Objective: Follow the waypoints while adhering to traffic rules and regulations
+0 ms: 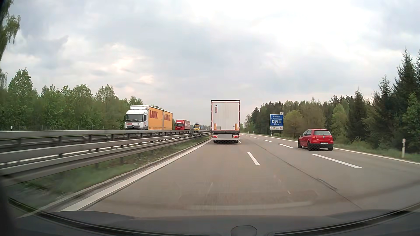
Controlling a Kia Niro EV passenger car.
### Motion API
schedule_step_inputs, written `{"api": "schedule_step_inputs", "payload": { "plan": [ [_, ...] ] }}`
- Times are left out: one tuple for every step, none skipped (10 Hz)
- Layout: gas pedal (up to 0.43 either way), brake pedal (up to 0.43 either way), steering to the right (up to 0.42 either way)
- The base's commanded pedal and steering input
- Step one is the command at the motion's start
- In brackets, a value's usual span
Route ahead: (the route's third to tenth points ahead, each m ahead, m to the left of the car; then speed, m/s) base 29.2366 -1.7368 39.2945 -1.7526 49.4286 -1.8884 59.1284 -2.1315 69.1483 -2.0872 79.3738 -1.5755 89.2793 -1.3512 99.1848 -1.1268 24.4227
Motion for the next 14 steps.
{"api": "schedule_step_inputs", "payload": {
  "plan": [
    [0.067, 0.000, 0.003],
    [0.110, 0.000, 0.003],
    [0.130, 0.000, 0.003],
    [0.130, 0.000, 0.003],
    [0.130, 0.000, 0.003],
    [0.209, 0.000, 0.003],
    [0.260, 0.000, 0.003],
    [0.287, 0.000, 0.003],
    [0.331, 0.000, 0.003],
    [0.339, 0.000, 0.002],
    [0.358, 0.000, 0.001],
    [0.370, 0.000, 0.001],
    [0.370, 0.000, 0.001],
    [0.370, 0.000, 0.000]
  ]
}}
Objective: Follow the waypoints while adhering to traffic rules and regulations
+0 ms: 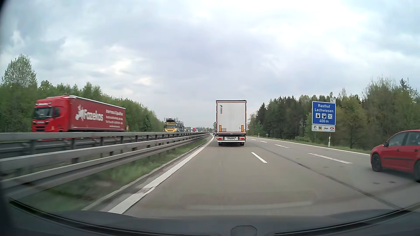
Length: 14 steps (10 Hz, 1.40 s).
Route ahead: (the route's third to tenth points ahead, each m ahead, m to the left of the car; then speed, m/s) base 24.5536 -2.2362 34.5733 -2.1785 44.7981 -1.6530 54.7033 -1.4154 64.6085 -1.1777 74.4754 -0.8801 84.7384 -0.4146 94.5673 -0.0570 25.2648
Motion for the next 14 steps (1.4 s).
{"api": "schedule_step_inputs", "payload": {
  "plan": [
    [0.370, 0.000, 0.000],
    [0.370, 0.000, -0.001],
    [0.370, 0.000, -0.001],
    [0.370, 0.000, -0.002],
    [0.370, 0.000, -0.002],
    [0.370, 0.000, -0.003],
    [0.370, 0.000, -0.004],
    [0.370, 0.000, -0.004],
    [0.370, 0.000, -0.004],
    [0.370, 0.000, -0.004],
    [0.370, 0.000, -0.004],
    [0.370, 0.000, -0.004],
    [0.370, 0.000, -0.004],
    [0.358, 0.000, -0.004]
  ]
}}
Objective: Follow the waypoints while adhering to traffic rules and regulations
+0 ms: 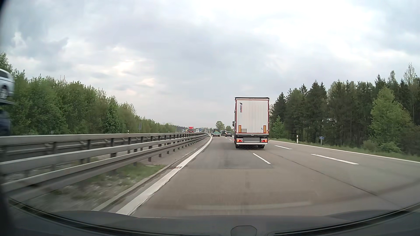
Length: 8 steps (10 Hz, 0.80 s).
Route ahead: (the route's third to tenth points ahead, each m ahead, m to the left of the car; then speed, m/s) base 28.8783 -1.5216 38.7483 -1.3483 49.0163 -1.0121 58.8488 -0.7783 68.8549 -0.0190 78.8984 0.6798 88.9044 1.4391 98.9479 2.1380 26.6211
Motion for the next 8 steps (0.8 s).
{"api": "schedule_step_inputs", "payload": {
  "plan": [
    [0.358, 0.000, -0.004],
    [0.358, 0.000, -0.005],
    [0.370, 0.000, -0.005],
    [0.370, 0.000, -0.005],
    [0.378, 0.000, -0.005],
    [0.378, 0.000, -0.005],
    [0.378, 0.000, -0.005],
    [0.378, 0.000, -0.005]
  ]
}}
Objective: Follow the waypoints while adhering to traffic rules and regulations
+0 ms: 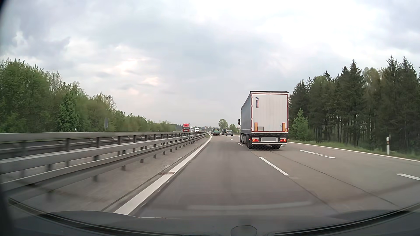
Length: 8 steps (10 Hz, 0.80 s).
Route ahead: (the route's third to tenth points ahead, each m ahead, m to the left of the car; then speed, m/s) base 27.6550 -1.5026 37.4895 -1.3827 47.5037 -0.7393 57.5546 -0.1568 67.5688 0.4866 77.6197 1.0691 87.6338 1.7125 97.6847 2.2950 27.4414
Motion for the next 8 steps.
{"api": "schedule_step_inputs", "payload": {
  "plan": [
    [0.398, 0.000, -0.005],
    [0.409, 0.000, -0.005],
    [0.421, 0.000, -0.005],
    [0.429, 0.000, -0.005],
    [0.441, 0.000, -0.005],
    [0.449, 0.000, -0.005],
    [0.469, 0.000, -0.006],
    [0.469, 0.000, -0.006]
  ]
}}
